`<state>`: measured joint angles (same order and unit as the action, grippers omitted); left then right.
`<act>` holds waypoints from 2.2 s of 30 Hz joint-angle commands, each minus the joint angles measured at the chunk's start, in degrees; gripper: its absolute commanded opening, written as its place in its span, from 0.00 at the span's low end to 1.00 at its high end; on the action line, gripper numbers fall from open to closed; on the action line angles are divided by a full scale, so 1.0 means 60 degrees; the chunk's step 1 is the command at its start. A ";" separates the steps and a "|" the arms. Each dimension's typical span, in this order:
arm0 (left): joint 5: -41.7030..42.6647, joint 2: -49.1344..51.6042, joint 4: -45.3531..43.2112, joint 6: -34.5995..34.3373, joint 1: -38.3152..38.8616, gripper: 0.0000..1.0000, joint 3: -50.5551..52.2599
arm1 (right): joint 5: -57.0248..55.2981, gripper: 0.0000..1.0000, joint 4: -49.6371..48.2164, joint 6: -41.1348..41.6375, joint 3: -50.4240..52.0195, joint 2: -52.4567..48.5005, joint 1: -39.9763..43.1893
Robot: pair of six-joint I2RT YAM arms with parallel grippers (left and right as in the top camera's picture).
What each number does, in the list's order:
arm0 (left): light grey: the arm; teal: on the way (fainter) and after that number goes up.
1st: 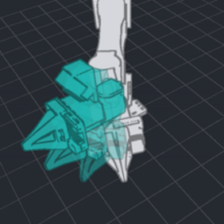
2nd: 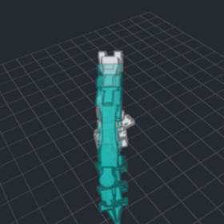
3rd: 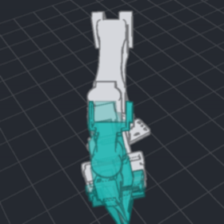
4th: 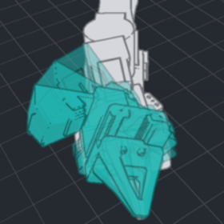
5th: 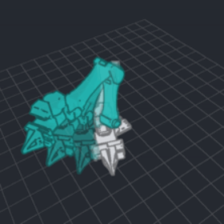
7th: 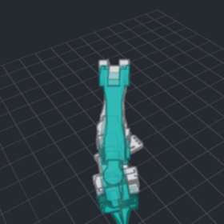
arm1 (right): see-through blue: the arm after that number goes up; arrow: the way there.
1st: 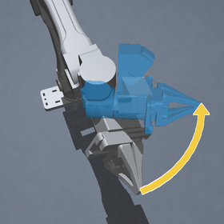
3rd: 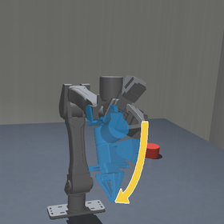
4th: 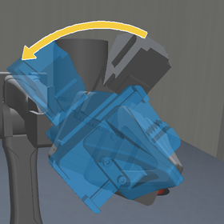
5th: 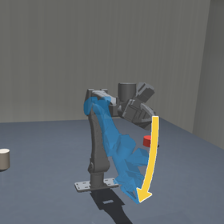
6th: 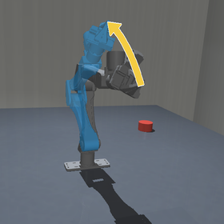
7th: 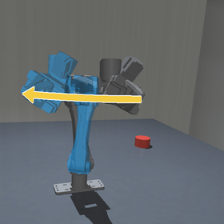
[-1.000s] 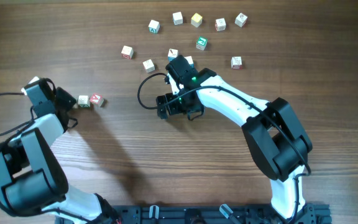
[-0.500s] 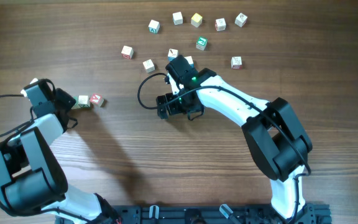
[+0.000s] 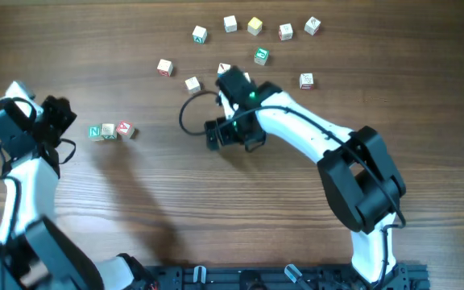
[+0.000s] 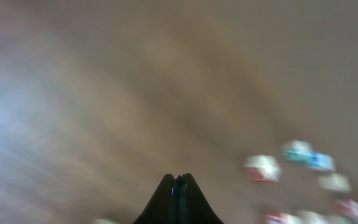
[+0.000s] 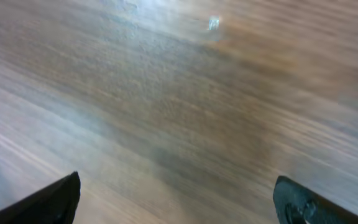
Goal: Form a horizontal line
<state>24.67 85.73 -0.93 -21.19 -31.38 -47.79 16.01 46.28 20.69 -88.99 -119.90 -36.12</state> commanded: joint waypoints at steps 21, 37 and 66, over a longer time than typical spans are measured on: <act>0.1202 -0.4641 0.5136 0.1118 0.0335 1.00 -0.0146 | -0.2408 1.00 -0.2248 -0.0193 -0.3311 -0.1045 0.2561; 0.0554 -0.4641 0.5741 0.1253 0.0335 1.00 -0.0146 | -0.3676 0.88 -0.4368 0.2215 -0.3308 -0.3574 0.2441; -0.0401 -0.6710 0.5992 -0.0306 -0.2867 1.00 -0.0149 | 0.2335 0.19 -0.2565 0.2084 -0.3286 -0.1355 0.1300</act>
<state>24.08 46.15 34.57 -17.74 -46.26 -48.16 20.23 28.47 30.89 -108.53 -128.01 -24.36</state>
